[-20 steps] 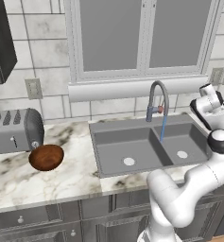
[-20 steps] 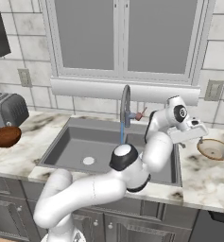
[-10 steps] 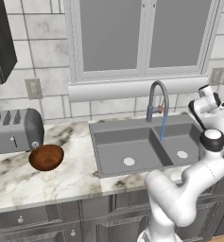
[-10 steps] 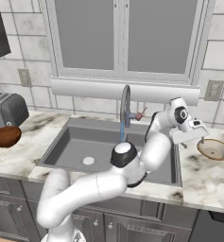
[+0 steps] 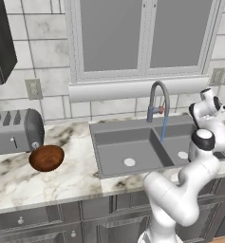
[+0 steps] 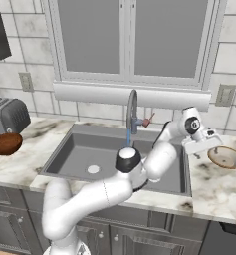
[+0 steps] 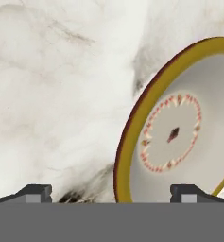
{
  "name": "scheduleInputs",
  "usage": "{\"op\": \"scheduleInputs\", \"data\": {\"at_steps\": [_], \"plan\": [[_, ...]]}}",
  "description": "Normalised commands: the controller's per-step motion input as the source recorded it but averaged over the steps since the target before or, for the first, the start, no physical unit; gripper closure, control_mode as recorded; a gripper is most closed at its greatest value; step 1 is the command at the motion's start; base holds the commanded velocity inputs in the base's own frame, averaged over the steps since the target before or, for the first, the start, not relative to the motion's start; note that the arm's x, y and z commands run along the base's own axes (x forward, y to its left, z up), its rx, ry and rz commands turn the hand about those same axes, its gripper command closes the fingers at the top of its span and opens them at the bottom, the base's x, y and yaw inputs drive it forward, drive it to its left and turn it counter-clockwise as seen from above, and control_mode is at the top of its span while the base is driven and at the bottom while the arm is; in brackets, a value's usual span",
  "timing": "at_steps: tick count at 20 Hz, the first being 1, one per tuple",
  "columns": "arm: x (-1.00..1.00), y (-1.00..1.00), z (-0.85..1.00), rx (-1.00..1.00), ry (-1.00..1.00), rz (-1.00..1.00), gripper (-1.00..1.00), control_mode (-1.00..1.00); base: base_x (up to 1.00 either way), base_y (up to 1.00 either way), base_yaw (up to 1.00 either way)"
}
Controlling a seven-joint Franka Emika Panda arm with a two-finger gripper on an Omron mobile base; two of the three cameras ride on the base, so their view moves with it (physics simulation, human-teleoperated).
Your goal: Rinse each bowl for a few seconds and place them down in the sink or on the counter.
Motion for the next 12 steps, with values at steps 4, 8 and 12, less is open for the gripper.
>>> {"op": "scheduleInputs", "data": {"at_steps": [4,8,12], "plan": [[0.20,-0.23,-0.07,0.04,0.04,0.04,-1.00,-1.00,0.00,0.00,0.00],[0.20,-0.18,-0.10,0.03,0.04,0.04,-1.00,-1.00,0.00,0.00,0.00],[0.22,-0.19,-0.10,0.04,0.04,0.05,-1.00,-1.00,0.00,0.00,0.00]]}}
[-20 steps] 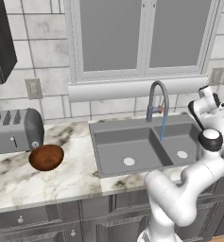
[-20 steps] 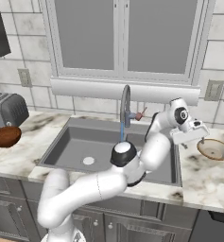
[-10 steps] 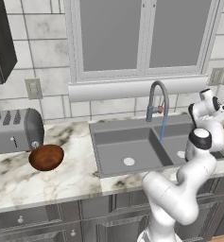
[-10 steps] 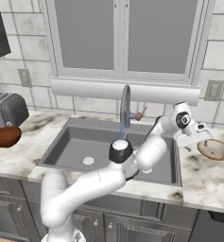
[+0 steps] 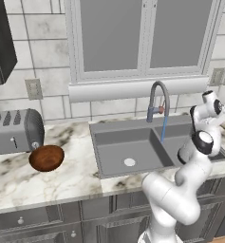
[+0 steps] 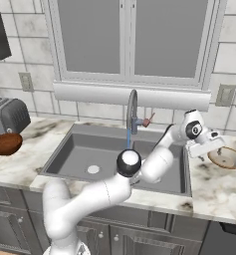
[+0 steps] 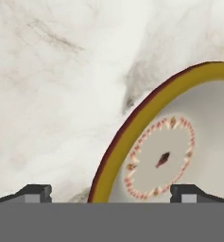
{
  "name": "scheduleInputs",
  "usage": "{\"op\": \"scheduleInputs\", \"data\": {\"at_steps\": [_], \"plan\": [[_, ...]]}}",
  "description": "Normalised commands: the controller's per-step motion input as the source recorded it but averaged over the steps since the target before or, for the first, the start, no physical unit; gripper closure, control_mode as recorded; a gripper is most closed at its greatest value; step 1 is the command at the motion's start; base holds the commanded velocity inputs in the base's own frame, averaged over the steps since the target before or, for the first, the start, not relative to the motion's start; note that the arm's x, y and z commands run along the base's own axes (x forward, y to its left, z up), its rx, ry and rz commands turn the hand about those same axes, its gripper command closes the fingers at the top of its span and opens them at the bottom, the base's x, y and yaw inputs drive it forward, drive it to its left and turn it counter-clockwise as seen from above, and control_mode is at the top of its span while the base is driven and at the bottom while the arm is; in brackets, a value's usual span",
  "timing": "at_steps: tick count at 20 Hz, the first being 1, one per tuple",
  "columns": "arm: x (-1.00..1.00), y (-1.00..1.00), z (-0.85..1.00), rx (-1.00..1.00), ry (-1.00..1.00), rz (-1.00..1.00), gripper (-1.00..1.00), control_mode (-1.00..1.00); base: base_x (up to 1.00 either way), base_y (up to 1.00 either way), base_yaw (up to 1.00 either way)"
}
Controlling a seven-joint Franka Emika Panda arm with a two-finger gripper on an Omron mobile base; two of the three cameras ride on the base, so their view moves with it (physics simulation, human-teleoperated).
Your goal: Rinse each bowl for a few seconds and place them down in the sink or on the counter.
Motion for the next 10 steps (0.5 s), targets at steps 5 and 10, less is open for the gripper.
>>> {"op": "scheduleInputs", "data": {"at_steps": [5,10], "plan": [[0.20,-0.21,-0.14,0.04,0.05,0.06,-1.00,-1.00,0.00,0.00,0.00],[0.13,-0.27,-0.16,0.05,0.06,0.06,1.00,-1.00,0.00,0.00,0.00]]}}
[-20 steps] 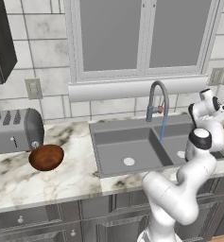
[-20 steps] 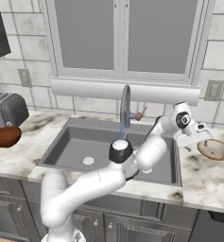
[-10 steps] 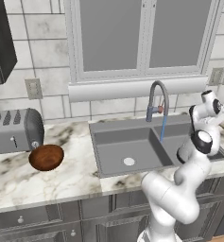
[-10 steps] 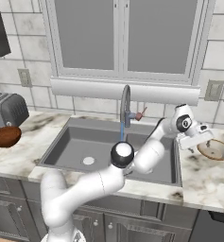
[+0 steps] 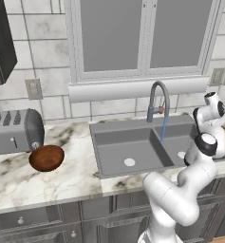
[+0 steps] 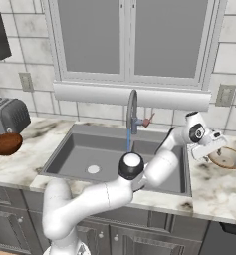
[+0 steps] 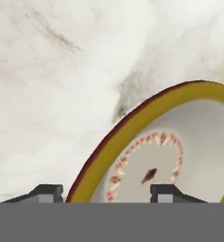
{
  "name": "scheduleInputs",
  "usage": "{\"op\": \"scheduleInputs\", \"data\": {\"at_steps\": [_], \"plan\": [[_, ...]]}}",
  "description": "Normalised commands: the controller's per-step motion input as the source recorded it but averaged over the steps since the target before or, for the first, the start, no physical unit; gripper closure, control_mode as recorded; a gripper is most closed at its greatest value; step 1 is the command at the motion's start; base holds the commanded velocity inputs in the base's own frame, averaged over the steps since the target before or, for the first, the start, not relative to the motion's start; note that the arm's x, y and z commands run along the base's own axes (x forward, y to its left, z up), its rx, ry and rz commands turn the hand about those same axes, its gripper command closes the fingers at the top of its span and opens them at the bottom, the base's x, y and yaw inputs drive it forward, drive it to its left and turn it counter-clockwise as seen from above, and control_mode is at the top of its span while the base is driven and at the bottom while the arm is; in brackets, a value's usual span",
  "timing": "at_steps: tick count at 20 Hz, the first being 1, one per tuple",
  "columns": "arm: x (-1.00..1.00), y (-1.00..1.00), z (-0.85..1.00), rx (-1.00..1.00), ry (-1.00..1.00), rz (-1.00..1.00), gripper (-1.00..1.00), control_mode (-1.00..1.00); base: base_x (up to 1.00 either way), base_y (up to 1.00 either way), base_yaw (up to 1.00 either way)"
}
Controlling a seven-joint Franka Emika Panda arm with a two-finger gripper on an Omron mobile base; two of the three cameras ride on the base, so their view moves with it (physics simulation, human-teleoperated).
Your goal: Rinse each bowl for a few seconds and place them down in the sink or on the counter.
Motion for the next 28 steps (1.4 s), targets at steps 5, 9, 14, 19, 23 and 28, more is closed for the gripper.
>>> {"op": "scheduleInputs", "data": {"at_steps": [5,9,14,19,23,28], "plan": [[0.01,-0.26,-0.12,0.07,0.08,0.03,1.00,-1.00,0.00,0.00,0.00],[-0.05,-0.15,-0.02,0.11,0.14,0.00,1.00,-1.00,0.00,0.00,0.00],[-0.37,0.08,0.24,0.06,0.02,0.04,1.00,-1.00,0.00,0.00,0.00],[-0.60,0.43,0.37,0.01,-0.01,0.09,1.00,-1.00,0.00,0.00,0.00],[-0.80,0.70,0.08,0.00,-0.10,0.07,1.00,-1.00,0.00,0.00,0.00],[-0.76,0.81,-0.13,0.00,-0.26,0.01,1.00,-1.00,0.00,0.00,0.00]]}}
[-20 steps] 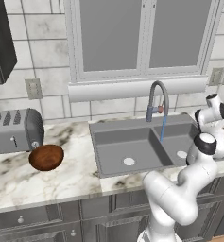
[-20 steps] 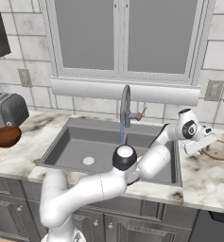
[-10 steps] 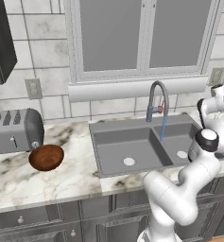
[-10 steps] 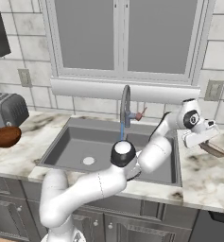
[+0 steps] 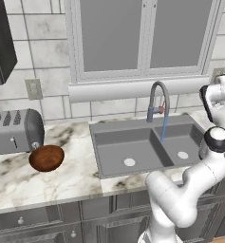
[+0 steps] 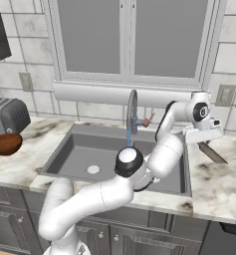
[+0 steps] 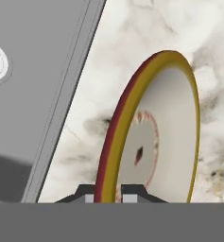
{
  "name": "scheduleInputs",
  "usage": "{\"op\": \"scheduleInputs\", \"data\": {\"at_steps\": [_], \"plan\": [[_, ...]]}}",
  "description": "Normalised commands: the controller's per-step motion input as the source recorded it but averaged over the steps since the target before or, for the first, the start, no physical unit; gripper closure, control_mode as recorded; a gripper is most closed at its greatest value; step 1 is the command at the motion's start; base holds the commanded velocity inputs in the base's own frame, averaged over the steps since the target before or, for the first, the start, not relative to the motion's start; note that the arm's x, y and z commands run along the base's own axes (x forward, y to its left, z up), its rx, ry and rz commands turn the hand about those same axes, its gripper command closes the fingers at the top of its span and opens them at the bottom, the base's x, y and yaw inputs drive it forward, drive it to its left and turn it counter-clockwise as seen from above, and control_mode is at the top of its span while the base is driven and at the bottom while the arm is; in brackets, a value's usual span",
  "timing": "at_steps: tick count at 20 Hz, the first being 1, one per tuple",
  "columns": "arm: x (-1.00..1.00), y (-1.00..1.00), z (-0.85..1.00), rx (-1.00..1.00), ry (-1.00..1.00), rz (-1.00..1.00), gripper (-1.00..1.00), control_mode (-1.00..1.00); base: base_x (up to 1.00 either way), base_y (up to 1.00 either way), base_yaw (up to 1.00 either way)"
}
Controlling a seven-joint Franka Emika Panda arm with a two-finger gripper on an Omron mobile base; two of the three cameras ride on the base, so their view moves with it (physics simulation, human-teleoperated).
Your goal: Rinse each bowl for a few seconds and place them down in the sink or on the counter.
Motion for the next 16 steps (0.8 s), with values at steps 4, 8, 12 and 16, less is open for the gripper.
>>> {"op": "scheduleInputs", "data": {"at_steps": [4,8,12,16], "plan": [[-0.63,0.77,-0.23,-0.04,-0.38,0.00,1.00,-1.00,0.00,0.00,0.00],[-0.58,0.54,-0.01,-0.16,-0.44,0.01,1.00,-1.00,0.00,0.00,0.00],[-0.48,0.43,0.08,-0.24,-0.44,0.05,1.00,-1.00,0.00,0.00,0.00],[-0.35,0.30,0.26,-0.29,-0.40,0.11,1.00,-1.00,0.00,0.00,0.00]]}}
